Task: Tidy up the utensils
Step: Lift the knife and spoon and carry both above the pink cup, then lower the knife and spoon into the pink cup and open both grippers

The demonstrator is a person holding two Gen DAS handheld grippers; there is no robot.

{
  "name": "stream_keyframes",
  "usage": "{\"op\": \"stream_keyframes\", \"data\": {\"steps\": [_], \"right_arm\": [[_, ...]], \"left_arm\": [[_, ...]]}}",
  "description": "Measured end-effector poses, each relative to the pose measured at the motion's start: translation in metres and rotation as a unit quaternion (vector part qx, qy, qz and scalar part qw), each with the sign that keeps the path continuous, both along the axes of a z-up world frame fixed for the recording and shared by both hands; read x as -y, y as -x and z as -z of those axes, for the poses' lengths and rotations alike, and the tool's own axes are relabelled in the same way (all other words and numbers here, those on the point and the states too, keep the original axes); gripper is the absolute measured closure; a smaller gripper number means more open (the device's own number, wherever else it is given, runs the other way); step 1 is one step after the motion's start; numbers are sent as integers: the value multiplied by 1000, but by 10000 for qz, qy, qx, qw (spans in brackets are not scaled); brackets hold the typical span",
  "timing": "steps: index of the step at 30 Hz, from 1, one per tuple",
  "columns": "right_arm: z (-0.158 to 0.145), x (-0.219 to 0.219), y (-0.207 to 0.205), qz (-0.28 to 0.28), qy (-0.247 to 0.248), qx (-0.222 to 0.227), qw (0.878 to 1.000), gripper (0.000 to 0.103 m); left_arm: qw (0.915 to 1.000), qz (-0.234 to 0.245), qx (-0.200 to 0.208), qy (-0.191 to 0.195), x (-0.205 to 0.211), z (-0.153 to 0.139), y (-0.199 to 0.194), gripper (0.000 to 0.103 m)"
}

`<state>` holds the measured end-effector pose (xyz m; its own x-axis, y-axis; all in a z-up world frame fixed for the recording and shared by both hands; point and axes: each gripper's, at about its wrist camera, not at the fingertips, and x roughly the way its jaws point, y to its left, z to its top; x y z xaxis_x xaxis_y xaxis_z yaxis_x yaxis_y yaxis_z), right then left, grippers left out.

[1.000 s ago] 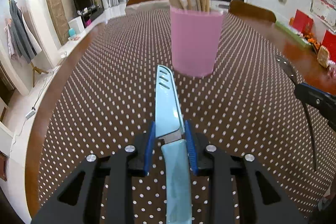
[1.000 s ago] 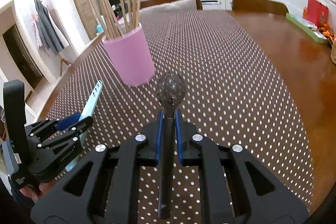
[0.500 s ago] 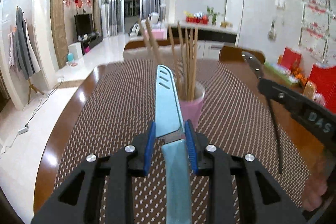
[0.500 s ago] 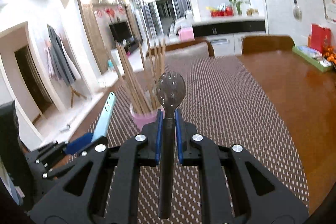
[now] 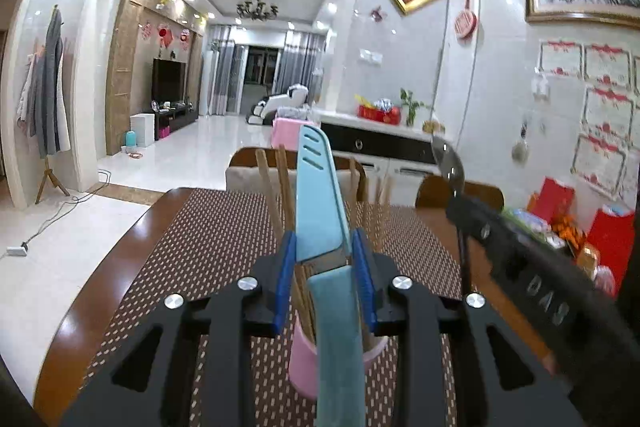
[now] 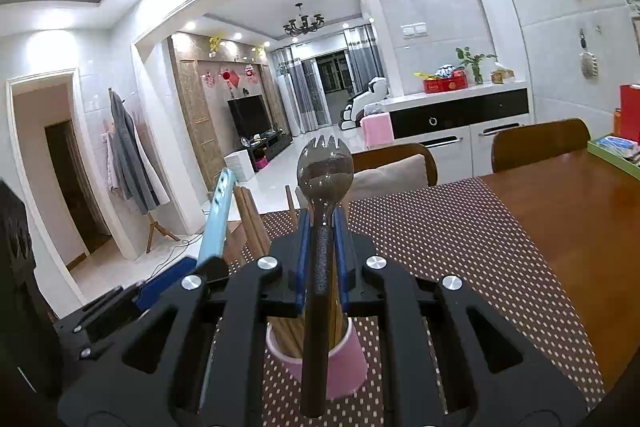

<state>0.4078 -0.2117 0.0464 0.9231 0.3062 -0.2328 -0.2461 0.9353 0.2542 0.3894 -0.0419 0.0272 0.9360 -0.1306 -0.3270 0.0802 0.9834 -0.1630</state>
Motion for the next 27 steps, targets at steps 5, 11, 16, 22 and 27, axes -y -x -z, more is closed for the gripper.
{"op": "stream_keyframes", "data": {"steps": [5,11,16,22,27], "right_arm": [[18,-1,-34,-52,-143,-100,9998,91],[32,-1,-56,-72,-144,28,9999,91],[41,5,-65,-84,-211,190,9996,91],[49,10,-69,-47,-454,146,9989,91],[52,10,-68,-72,-439,122,9989,91]], "left_arm": [[9997,13,30,225,-4,20,-40,74],[9993,49,203,316,-2,36,-64,75],[9983,65,481,309,1,46,-70,75],[9974,79,691,170,1,53,-65,74],[9974,-22,719,-100,6,66,-59,74]]}}
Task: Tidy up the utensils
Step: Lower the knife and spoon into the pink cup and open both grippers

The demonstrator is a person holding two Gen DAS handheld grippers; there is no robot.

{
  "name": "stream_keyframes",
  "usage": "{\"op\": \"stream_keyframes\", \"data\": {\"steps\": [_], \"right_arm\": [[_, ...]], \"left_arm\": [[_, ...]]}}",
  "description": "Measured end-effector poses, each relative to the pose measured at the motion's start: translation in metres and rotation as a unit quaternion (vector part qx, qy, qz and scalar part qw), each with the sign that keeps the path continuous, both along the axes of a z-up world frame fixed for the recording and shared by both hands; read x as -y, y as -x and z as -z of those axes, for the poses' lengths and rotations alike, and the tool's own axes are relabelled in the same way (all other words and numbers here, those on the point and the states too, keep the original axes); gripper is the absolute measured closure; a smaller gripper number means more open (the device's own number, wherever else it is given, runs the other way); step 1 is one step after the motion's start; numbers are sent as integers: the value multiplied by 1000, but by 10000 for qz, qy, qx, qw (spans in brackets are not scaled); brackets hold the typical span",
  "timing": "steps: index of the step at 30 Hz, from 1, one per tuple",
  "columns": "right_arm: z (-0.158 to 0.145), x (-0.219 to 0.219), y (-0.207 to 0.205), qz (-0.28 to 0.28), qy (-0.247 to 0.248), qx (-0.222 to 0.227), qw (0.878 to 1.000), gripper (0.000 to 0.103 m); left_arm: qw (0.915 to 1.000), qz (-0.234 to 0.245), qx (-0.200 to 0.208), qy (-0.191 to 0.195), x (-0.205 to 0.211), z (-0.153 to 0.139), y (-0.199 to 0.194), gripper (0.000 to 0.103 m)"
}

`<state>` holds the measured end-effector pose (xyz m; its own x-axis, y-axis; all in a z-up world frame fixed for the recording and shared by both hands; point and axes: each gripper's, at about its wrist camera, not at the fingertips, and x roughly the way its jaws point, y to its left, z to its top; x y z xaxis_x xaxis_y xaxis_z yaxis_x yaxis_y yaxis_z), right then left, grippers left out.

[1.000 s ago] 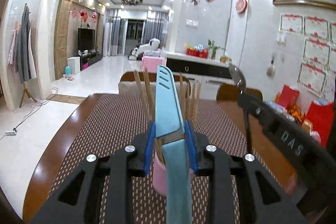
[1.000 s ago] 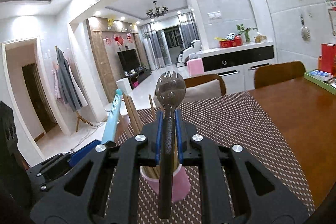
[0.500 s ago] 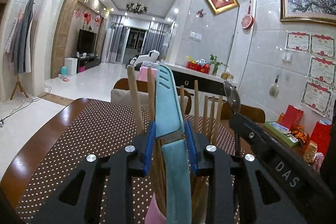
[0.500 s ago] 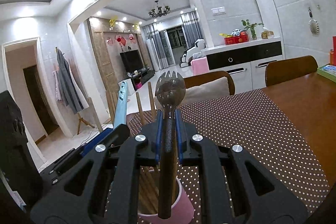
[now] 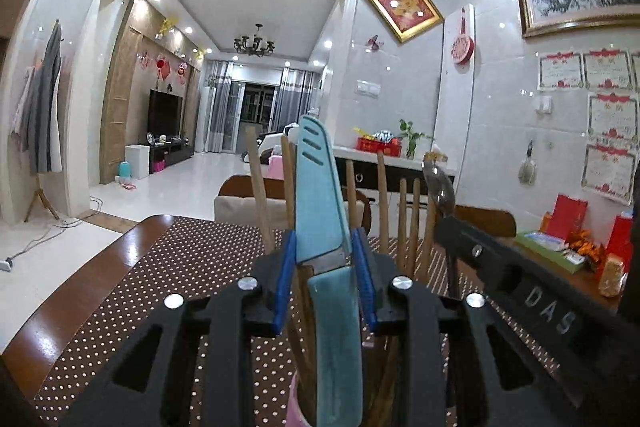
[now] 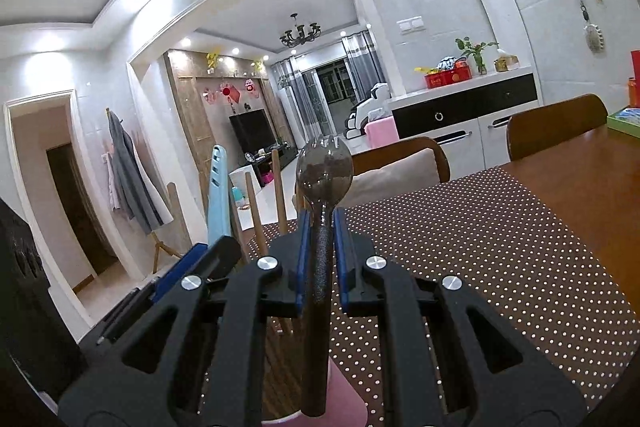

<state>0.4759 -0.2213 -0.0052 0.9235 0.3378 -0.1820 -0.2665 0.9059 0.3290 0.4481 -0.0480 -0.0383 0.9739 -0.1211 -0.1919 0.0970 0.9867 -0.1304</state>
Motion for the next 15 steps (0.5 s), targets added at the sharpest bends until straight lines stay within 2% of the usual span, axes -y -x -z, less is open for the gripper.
{"op": "stream_keyframes", "data": {"steps": [5,11,15], "right_arm": [[0,-2,3,-66,29,37,10000,91],[-2,-2,6,-92,22,54,9999,91],[-6,-8,10,-96,106,158,9998,91]], "left_arm": [[9996,-4,-2,-277,7,8,12,74],[9982,125,-292,-502,4,13,22,73],[9975,36,-297,-640,-3,10,35,73]]}}
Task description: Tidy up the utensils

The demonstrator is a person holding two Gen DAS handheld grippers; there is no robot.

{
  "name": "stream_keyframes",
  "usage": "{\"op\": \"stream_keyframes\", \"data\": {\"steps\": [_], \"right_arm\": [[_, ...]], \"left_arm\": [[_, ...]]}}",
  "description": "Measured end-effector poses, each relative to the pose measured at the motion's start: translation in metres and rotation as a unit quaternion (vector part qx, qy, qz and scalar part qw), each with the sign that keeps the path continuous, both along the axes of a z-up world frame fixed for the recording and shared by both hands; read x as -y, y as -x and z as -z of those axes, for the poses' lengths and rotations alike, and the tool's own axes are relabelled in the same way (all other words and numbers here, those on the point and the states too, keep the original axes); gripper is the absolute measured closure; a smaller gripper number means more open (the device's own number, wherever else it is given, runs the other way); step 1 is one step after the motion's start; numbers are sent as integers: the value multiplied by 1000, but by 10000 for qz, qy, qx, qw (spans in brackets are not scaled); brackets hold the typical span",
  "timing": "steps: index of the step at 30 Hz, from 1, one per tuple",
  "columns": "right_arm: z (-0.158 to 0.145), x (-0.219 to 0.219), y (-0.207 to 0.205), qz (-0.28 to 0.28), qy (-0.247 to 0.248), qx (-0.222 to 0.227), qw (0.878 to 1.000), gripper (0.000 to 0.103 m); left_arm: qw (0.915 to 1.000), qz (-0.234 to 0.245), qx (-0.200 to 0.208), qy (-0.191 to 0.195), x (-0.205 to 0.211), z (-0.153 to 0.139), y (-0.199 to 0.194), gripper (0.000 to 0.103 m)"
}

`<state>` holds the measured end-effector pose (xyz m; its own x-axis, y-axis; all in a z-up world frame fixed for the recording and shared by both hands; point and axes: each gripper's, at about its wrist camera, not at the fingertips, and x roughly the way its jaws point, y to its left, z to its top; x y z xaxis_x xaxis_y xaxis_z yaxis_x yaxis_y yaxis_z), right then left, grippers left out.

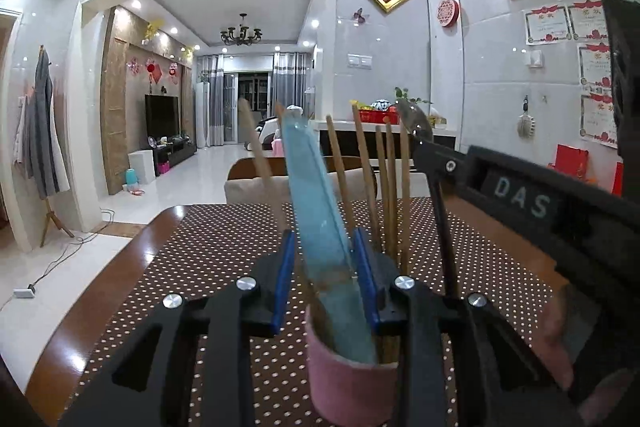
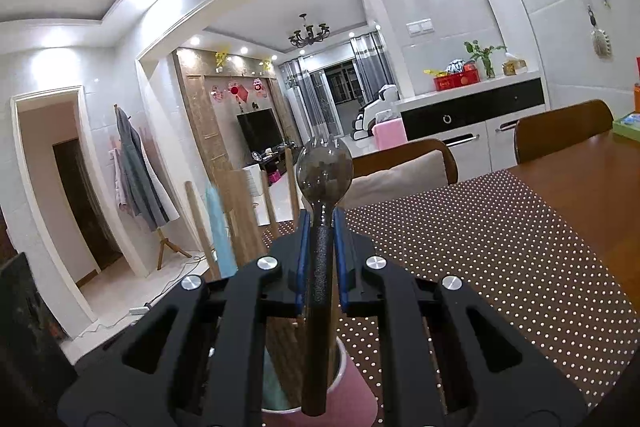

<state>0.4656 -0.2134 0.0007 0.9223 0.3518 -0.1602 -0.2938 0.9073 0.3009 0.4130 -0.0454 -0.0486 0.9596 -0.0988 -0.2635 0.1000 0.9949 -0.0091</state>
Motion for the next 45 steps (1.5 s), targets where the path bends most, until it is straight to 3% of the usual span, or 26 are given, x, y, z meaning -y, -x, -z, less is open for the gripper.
{"op": "stream_keyframes", "data": {"steps": [6,11,17,19,22,28,33,37,45], "right_arm": [[-1,-10,6,60,183,147,9997,91],[7,-21,3,211,357,249,9988,91],[23,-26,6,42,668,-139,9977,91],[29,-23,12,-117,738,-473,9961,90],[35,-18,22,-339,800,-920,9920,90],[38,-14,58,-614,1136,-1223,9841,89],[29,-9,102,-560,1097,-1119,9861,81],[22,-3,137,-490,912,-966,9899,53],[11,0,203,-151,1316,-265,9908,53]], "left_arm": [[10000,-51,-49,2,-15,-6,12,73],[9997,-174,-156,71,-30,-5,9,64],[9990,-218,-343,195,-44,-3,2,57],[9989,-239,-357,163,-45,-4,2,54],[9990,-260,-338,128,-46,-6,8,49],[9991,-245,-349,28,-45,-8,34,42],[9989,-297,-368,50,-42,-10,65,38],[9988,-363,-317,-11,-41,-12,95,35],[9987,-422,-262,-100,-34,-17,158,27]]}}
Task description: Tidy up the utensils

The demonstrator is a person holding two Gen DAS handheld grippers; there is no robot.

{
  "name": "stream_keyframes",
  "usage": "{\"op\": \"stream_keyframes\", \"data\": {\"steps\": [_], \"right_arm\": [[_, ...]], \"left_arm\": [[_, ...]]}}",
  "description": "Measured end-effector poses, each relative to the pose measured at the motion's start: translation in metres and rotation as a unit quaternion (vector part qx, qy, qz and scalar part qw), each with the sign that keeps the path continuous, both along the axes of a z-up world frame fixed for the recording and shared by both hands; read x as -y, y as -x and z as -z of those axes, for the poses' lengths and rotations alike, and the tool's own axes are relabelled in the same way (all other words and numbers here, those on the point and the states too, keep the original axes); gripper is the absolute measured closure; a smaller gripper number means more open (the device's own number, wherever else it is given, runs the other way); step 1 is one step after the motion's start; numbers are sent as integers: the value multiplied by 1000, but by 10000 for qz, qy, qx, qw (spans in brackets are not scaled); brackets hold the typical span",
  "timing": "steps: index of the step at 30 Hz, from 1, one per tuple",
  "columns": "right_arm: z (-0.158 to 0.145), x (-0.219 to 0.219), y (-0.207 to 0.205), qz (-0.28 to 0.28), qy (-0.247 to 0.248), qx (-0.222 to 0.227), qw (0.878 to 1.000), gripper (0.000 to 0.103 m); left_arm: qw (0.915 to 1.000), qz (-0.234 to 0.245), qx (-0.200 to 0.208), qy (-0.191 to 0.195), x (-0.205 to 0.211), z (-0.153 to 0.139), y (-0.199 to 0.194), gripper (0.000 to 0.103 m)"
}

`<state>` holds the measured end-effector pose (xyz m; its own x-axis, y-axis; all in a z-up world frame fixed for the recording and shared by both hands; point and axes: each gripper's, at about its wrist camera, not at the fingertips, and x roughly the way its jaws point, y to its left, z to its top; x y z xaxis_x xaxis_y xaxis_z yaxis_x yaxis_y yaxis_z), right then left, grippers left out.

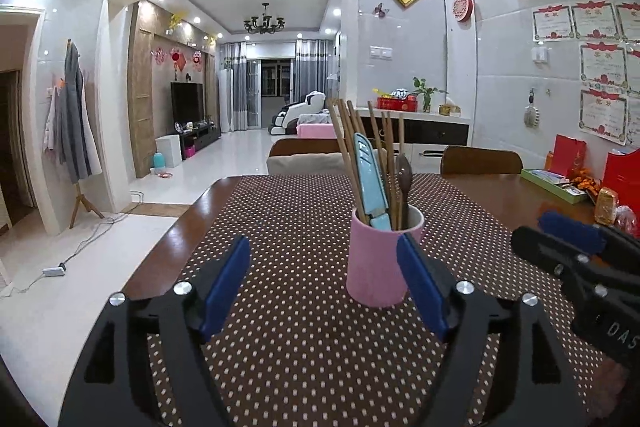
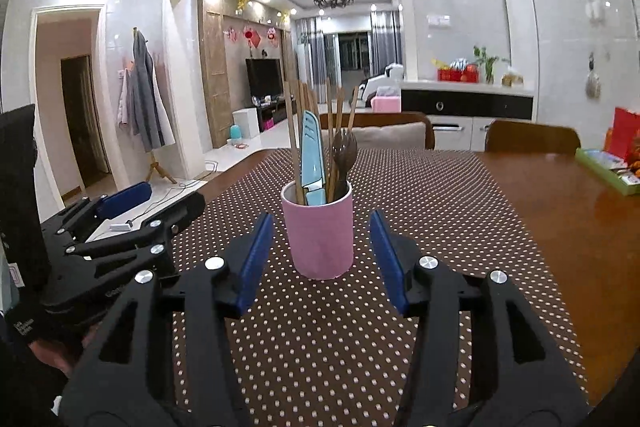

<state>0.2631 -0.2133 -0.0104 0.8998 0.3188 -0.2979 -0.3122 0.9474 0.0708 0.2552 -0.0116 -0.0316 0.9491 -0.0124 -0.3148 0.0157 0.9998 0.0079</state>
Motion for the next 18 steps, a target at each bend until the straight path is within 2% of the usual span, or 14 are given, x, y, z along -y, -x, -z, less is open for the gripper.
{"op": "stream_keyframes", "data": {"steps": [4,6,16,18], "right_arm": [[-7,1,21,14,174,241,9996,45],[-9,3,31,-14,191,277,9994,44],[-22,12,62,-23,58,372,9993,29],[-23,14,65,-58,22,360,9993,29]], "left_arm": [[10000,27,16,-33,4,-4,25,24],[10000,55,55,-44,6,-7,36,23],[9990,128,425,-29,12,-27,87,17],[9986,142,504,-53,15,-31,93,17]]}}
